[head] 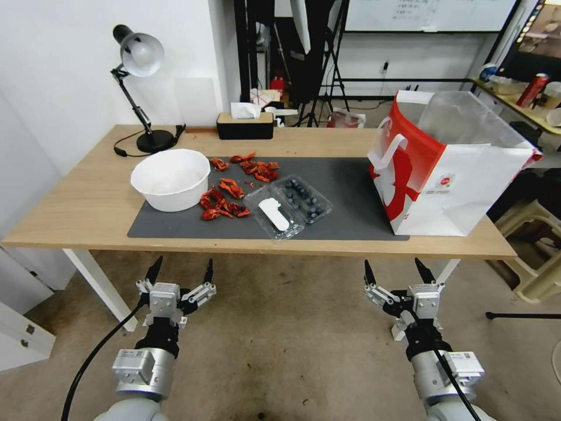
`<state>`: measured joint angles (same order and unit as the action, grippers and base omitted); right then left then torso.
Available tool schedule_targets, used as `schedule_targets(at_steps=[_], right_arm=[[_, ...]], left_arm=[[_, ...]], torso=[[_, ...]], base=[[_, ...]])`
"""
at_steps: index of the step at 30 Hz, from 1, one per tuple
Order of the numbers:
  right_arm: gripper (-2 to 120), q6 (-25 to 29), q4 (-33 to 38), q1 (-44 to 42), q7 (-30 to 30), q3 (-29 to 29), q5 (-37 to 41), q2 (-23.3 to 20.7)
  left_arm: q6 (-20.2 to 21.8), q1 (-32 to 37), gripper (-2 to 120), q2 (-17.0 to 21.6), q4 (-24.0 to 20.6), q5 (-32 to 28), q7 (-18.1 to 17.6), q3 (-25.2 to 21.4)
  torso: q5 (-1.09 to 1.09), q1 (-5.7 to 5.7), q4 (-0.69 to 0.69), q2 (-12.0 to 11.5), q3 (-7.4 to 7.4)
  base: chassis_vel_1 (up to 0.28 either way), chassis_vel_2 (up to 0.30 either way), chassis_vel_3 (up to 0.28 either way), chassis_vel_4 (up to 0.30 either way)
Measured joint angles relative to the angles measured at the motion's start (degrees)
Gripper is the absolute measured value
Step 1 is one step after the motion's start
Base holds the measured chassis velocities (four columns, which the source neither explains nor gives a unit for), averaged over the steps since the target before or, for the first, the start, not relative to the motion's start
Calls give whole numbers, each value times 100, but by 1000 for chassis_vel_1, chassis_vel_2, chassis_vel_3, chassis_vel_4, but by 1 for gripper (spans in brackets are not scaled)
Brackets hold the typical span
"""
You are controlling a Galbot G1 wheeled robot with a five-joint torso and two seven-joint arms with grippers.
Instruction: Close the takeout container lid, then place the container into the takeout bag.
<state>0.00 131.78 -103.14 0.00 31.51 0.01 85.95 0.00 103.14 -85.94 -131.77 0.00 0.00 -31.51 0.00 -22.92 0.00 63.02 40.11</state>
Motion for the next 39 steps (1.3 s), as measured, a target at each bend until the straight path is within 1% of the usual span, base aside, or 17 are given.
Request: schedule_targets(at_steps=[12,14,15,16,19,20,22,23,25,26,27,28,29,31,35,38,39], right_arm=[[100,0,0,0,0,0,0,0],[100,-75,7,12,-22,-1,1,3],[100,-210,24,38,-75,-6,3,11],[100,-210,24,38,-75,-6,3,11],[100,-914,130,171,-355,-43,18,65],[100,-914,130,171,-355,-43,18,65],[100,-1096,153,205,-427,-53,28,79],[100,-1230,171,227,-481,-60,53,88],[100,-1293,181,239,-506,-64,67,93],[100,-1540,216,286,-607,-78,121,113],[100,-1659,266,310,-648,-71,204,84],[100,-1659,266,310,-648,-71,204,84],[100,-1691,303,321,-652,-47,251,52],[100,-1715,334,334,-655,-12,286,5],[100,-1721,355,365,-658,29,303,-38],[100,-1715,283,415,-656,44,323,-74],[100,-1715,283,415,-656,44,323,-74]], left_arm=[[7,-2,100,1,-3,-13,-5,2],[76,-17,100,11,-30,-88,-44,15],[198,-45,100,32,-86,-207,-116,43],[198,-45,100,32,-86,-207,-116,43],[833,-219,100,134,-385,-830,-494,191],[833,-219,100,134,-385,-830,-494,191],[1288,-336,100,205,-601,-1269,-764,295],[1559,-403,100,251,-723,-1533,-922,361],[1640,-424,100,265,-762,-1614,-969,380],[1910,-496,100,310,-891,-1883,-1127,447],[1916,-522,100,308,-897,-1974,-1114,526],[1916,-522,100,308,-897,-1974,-1114,526],[1880,-523,100,307,-883,-1995,-1076,554],[1820,-524,100,314,-861,-1995,-1032,556],[1781,-531,100,329,-815,-1986,-1006,541],[1598,-557,100,333,-700,-1941,-960,500],[1598,-557,100,333,-700,-1941,-960,500]], torso=[[0,0,0,0,0],[0,0,0,0,0],[-1,0,1,0,0],[-1,0,1,0,0],[0,0,0,0,0],[0,0,0,0,0],[0,0,1,0,0],[0,0,-2,0,0],[0,0,-2,0,0],[2,0,0,0,0],[1,0,0,0,0],[1,0,0,0,0],[-4,0,0,0,0],[3,0,0,0,0],[-1,-1,0,0,0],[1,-1,0,0,0],[1,-1,0,0,0]], base=[[0,0,0,0],[0,0,0,0],[0,0,0,0],[0,0,0,0],[0,0,0,0],[0,0,0,0],[0,0,0,0],[0,0,0,0],[0,0,0,0],[0,0,0,0],[0,0,0,0],[0,0,0,0],[0,0,0,0],[0,0,0,0],[0,0,0,0],[0,0,0,0],[0,0,0,0]])
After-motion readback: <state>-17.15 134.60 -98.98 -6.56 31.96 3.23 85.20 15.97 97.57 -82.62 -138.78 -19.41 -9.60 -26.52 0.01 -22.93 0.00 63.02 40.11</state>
